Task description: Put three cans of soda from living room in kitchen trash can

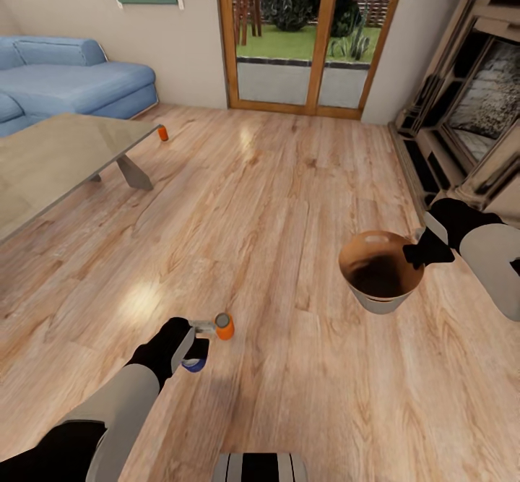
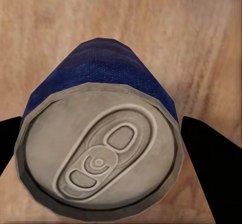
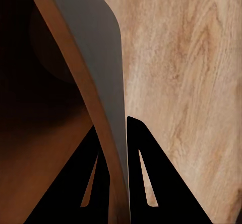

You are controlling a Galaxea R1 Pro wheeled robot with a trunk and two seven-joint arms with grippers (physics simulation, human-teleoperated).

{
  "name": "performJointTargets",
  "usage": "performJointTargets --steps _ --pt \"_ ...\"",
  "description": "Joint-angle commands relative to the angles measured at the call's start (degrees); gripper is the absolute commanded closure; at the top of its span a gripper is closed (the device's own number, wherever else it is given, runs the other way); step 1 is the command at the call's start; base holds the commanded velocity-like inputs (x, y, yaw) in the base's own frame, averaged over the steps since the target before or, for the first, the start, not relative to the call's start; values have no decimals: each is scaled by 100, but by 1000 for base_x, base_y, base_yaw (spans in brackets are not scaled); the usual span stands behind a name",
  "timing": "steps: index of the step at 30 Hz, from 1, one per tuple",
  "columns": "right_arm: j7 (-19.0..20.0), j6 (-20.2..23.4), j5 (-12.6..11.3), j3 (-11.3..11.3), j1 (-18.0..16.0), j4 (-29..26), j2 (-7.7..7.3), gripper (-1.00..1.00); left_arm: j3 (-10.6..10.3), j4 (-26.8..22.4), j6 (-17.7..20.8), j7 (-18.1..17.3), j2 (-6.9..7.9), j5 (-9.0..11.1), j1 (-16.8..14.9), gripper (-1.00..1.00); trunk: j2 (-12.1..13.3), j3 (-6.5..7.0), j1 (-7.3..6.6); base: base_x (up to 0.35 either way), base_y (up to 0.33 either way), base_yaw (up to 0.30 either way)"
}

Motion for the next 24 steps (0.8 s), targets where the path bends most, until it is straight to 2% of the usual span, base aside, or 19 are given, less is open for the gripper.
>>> performJointTargets --steps 1,11,16,20,22,24 --pt "25 2 -43 -31 -1 0 -3 100 0 0 8 -1 1 2 0 100 42 19 -23 0 0 0" --pt "28 2 -43 -38 6 1 -42 100 -16 -39 151 -13 15 11 0 100 443 198 -242 0 0 0" --pt "33 2 -49 -43 18 15 -21 100 -4 -318 310 -38 20 11 6 100 643 288 -352 0 0 0" --pt "89 2 -98 -63 138 286 -4 100 -8 -748 653 -190 28 17 9 100 804 360 -440 0 0 0" --pt "104 2 -109 -72 300 308 -3 100 -16 -894 845 -288 29 14 9 100 884 396 -484 0 0 0" --pt "119 2 -121 -82 526 341 13 100 -23 -1119 1263 -371 36 12 5 100 964 432 -528 0 0 0"
